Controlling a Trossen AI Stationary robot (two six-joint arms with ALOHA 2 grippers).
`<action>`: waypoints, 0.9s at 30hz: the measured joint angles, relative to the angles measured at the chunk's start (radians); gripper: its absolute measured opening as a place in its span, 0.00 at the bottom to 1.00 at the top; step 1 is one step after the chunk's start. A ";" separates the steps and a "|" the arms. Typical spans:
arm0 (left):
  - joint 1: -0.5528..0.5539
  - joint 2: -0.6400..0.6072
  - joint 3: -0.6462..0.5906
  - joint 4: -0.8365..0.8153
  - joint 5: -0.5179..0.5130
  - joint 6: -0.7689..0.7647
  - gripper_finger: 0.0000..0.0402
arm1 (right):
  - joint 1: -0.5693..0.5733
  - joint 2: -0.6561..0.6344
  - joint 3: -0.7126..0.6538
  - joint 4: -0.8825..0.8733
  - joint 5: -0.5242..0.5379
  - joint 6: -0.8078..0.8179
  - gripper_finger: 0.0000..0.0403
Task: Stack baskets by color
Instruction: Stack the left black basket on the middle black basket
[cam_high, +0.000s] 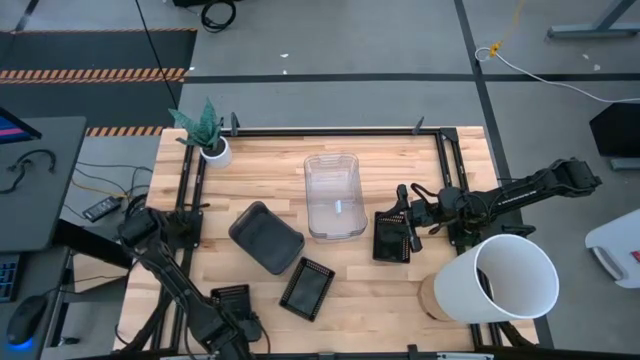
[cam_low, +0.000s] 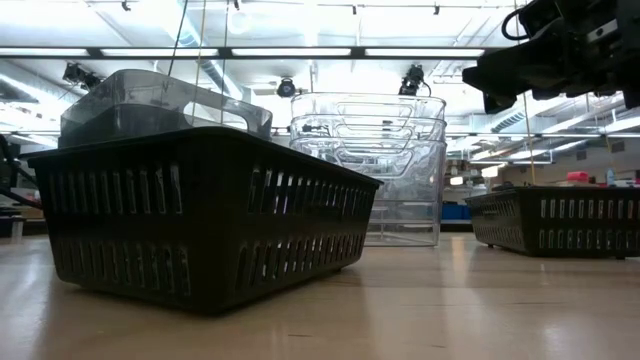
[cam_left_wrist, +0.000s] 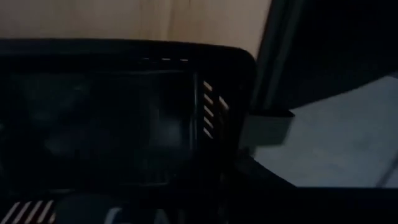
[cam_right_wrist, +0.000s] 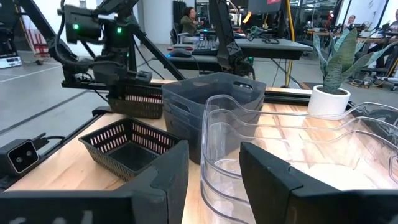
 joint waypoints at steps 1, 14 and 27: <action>0.000 -0.014 0.000 0.000 0.010 0.000 0.02 | 0.000 0.000 0.000 0.001 0.000 0.001 0.37; 0.025 -0.211 0.197 -0.076 0.070 0.204 0.01 | -0.028 0.000 0.000 0.007 -0.010 0.015 0.37; 0.178 -0.179 0.336 -0.163 -0.230 0.716 0.01 | -0.052 0.000 0.000 0.006 -0.051 0.027 0.37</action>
